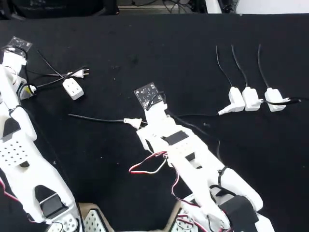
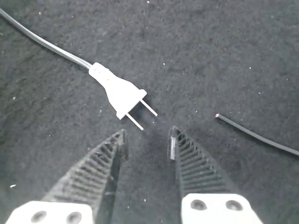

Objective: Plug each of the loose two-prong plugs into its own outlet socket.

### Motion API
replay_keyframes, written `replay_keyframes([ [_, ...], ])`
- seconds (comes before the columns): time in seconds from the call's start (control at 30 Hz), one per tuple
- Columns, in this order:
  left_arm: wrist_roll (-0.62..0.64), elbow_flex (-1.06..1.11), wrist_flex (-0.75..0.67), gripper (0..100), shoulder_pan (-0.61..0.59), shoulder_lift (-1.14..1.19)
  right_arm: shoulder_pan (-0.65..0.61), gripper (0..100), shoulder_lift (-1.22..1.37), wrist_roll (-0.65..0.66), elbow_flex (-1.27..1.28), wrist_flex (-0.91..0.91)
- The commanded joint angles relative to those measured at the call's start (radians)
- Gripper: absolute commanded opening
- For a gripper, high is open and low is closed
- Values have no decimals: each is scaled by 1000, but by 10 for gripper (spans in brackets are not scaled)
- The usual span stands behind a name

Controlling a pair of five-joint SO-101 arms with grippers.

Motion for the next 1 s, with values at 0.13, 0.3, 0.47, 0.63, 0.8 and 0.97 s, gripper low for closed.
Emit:
replay_keyframes([
  [0.13, -11, -81, 144, 229, -16, 40, -9, 134, -38, -6, 1, -23],
  [0.3, -11, -162, 275, 229, -18, 40, -9, 134, -38, -6, 1, -23],
  [0.47, -11, -225, 321, 229, -42, 34, -9, 134, -38, -6, 1, -23],
  [0.63, -3, -325, 396, 229, -54, 2, -9, 134, -38, -6, 1, -23],
  [0.8, 175, -443, 353, 228, -51, 20, -9, 134, -38, -6, 1, -23],
  [0.97, 620, -483, 244, 228, -65, 97, -9, 134, -38, -6, 1, -23],
])
